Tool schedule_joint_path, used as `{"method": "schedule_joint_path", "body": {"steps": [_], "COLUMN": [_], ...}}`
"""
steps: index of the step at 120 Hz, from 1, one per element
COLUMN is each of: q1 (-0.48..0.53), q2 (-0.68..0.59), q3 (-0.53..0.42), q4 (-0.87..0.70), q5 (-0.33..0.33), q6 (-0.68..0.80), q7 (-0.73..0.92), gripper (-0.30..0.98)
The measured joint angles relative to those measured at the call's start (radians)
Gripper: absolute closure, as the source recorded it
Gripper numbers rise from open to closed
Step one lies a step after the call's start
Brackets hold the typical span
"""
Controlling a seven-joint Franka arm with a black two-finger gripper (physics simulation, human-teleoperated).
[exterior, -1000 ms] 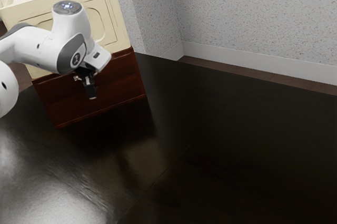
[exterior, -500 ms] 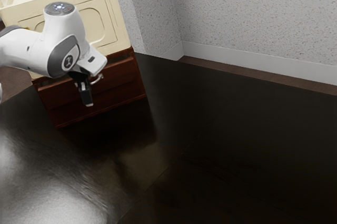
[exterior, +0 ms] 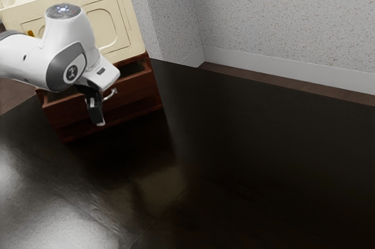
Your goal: Pull the drawer handle with one arm to open the drawer
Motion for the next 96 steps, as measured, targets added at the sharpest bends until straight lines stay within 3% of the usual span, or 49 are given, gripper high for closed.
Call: {"method": "schedule_joint_path", "body": {"steps": [96], "q1": [-0.060], "q2": [-0.094], "q3": [0.003], "q4": [-0.122], "q5": [0.006], "q6": [-0.001], "q7": [0.014], "gripper": [0.00]}}
